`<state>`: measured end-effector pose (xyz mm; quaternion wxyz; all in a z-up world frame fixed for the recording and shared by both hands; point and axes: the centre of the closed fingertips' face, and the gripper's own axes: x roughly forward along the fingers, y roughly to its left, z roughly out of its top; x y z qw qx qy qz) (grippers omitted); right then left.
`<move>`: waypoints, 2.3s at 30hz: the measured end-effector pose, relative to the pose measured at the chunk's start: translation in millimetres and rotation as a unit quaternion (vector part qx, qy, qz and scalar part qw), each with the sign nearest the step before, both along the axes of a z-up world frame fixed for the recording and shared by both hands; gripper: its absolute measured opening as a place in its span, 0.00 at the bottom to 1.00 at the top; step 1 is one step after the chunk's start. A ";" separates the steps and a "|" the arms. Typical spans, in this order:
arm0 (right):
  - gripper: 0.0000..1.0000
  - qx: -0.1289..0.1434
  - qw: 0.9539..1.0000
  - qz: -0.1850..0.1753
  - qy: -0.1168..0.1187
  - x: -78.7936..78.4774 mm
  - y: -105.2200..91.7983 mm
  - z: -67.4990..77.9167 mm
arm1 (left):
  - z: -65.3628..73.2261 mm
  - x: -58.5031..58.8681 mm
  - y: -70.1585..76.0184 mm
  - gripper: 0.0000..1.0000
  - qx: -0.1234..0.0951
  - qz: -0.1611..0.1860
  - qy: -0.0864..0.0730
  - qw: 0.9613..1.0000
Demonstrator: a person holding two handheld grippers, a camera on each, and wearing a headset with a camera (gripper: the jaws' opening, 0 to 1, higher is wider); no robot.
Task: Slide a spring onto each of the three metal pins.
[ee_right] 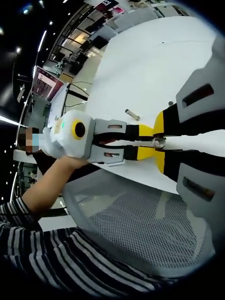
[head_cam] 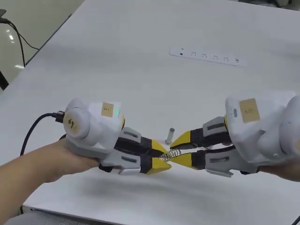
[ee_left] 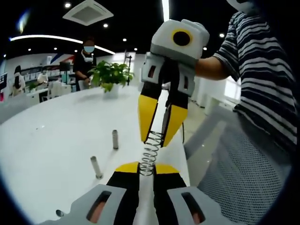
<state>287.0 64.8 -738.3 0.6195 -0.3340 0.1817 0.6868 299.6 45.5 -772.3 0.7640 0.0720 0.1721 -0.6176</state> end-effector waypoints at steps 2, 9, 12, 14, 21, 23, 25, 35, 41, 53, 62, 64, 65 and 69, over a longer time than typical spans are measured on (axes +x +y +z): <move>0.06 0.006 1.000 -0.003 0.005 -0.7 1.1 2.6 | -0.2 0.8 0.0 0.02 0.001 0.001 -0.003 1.000; 0.06 0.034 0.999 -0.011 0.020 -3.3 11.3 8.9 | 2.5 -1.4 -5.7 0.02 -0.007 -0.002 -0.004 1.000; 0.06 0.042 0.999 -0.013 0.020 -3.9 15.4 8.5 | 2.4 -1.4 -5.4 0.02 -0.007 -0.002 0.000 1.000; 0.06 0.048 0.998 -0.019 0.023 -3.1 17.1 8.7 | 2.6 -0.6 -4.4 0.02 -0.005 -0.001 -0.001 1.000; 0.06 0.059 0.997 -0.033 0.026 -1.9 20.1 8.3 | 2.6 0.0 -3.8 0.03 0.006 0.000 0.000 1.000; 0.06 0.057 0.998 -0.033 0.025 -1.5 19.7 8.0 | 2.1 0.5 -3.5 0.03 0.005 0.002 0.004 1.000; 0.06 0.052 0.998 -0.034 0.025 -1.7 18.8 7.0 | 1.4 -0.1 -3.4 0.03 0.005 0.003 0.008 1.000; 0.06 0.038 0.999 -0.030 0.021 -1.0 17.9 5.1 | 0.0 0.4 -3.6 0.04 0.007 0.010 0.017 1.000; 0.06 0.037 0.999 -0.030 0.021 -0.4 18.5 4.1 | 2.0 0.4 -2.4 0.06 -0.001 0.016 0.027 1.000; 0.06 0.034 0.999 -0.030 0.014 2.4 18.0 3.8 | 3.7 -0.7 10.1 0.14 0.000 0.033 0.036 0.999; 0.06 0.030 0.999 -0.034 0.006 6.8 16.4 1.6 | -0.4 0.0 30.2 0.19 0.006 0.061 0.046 0.997; 0.06 0.031 0.999 -0.037 0.007 8.1 16.2 1.3 | -0.2 1.3 34.6 0.19 0.006 0.068 0.045 0.997; 0.06 0.031 0.999 -0.038 0.006 8.8 16.1 1.3 | 0.3 1.9 36.0 0.20 0.004 0.071 0.047 0.996; 0.06 0.028 0.999 -0.040 0.000 10.9 15.4 0.6 | 1.5 3.8 42.9 0.24 0.003 0.084 0.046 0.995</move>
